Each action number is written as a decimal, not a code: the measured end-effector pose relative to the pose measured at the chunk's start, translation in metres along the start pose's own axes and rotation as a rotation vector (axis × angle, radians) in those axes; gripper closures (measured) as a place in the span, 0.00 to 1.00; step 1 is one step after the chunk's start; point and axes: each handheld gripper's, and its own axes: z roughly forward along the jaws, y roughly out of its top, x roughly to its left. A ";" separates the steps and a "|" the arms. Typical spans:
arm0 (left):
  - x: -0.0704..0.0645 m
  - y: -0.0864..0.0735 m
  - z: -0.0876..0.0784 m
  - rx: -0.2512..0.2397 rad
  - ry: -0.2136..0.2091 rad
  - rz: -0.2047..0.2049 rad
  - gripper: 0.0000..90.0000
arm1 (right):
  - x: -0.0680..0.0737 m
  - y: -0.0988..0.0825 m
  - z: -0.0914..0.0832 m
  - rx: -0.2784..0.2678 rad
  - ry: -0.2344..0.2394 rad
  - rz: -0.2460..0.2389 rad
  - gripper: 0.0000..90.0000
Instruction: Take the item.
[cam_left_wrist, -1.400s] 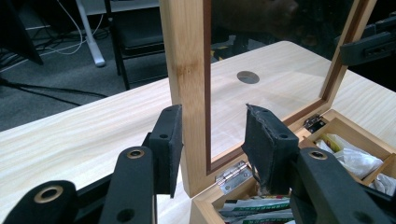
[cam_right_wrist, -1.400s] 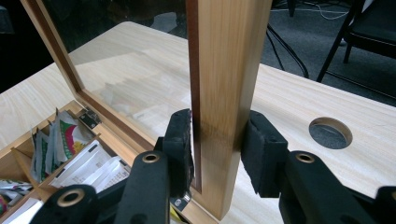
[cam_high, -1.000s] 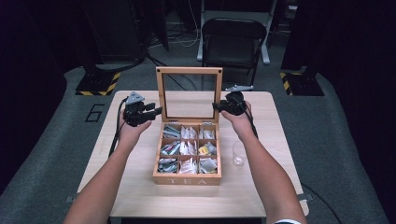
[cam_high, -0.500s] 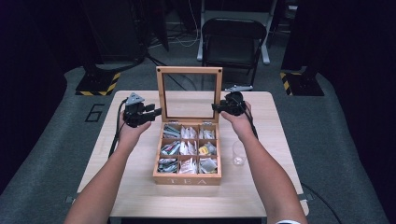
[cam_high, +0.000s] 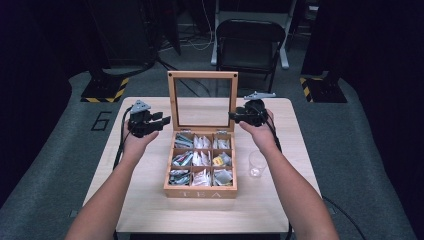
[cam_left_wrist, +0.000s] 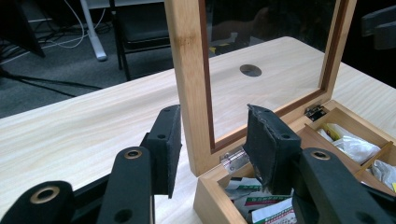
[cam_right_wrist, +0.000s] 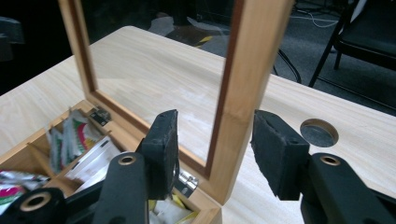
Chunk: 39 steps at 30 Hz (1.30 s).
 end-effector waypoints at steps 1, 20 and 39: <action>0.000 0.000 -0.001 0.005 0.001 -0.001 0.61 | 0.001 0.000 -0.002 -0.005 0.002 -0.006 0.56; -0.016 0.007 -0.025 -0.017 -0.040 0.022 0.61 | 0.029 -0.014 -0.044 -0.029 0.007 -0.077 0.54; -0.021 -0.007 -0.049 -0.011 -0.041 0.014 0.61 | 0.049 -0.042 -0.074 -0.049 0.025 -0.118 0.60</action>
